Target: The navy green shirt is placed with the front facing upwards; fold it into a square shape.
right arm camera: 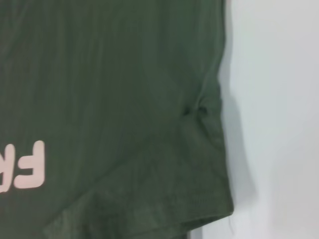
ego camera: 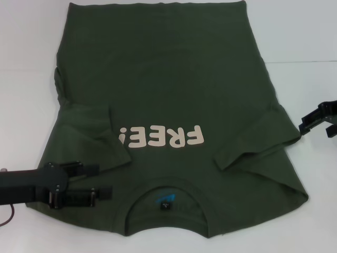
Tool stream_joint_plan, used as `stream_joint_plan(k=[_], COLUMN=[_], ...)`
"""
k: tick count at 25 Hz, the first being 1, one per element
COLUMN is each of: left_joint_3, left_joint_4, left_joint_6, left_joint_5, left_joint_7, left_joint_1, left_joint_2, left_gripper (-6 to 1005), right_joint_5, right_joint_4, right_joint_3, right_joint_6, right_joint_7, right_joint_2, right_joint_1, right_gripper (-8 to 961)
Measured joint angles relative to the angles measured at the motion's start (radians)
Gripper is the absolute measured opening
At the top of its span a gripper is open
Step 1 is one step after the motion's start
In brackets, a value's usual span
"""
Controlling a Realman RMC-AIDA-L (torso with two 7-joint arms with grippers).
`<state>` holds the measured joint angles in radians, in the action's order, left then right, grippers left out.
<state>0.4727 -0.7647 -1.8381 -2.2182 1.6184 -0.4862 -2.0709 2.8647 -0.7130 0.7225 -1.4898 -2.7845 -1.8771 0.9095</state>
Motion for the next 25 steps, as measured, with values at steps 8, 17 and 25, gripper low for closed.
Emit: stream_joint_plan(k=[8,17,25], left_joint_3=[0.0,0.0,0.004], left_joint_4=[0.004,0.004,0.004], left_joint_6=[0.0,0.002,0.005], left_joint_5=[0.0,0.0,0.0], left_joint_7=[0.0,-0.005,-0.007], left_joint_1=[0.0,0.0,0.0], left_joint_2=[-0.002,-0.002,-0.002], left_gripper=[899,898,897], right_joint_5=[-0.003,-0.023,-0.11], right_joint_4=[0.008,0.012,0.015], right_joint_3=[0.0,-0.01,-0.009], right_joint_6=[0.091,0.169,0.197], right_joint_7=[0.01,0.02,0.033], right_joint_2=[-0.035,-0.074,-0.072], right_joint_1=[-0.03,-0.053,-0.08], right_gripper=[774,775,775])
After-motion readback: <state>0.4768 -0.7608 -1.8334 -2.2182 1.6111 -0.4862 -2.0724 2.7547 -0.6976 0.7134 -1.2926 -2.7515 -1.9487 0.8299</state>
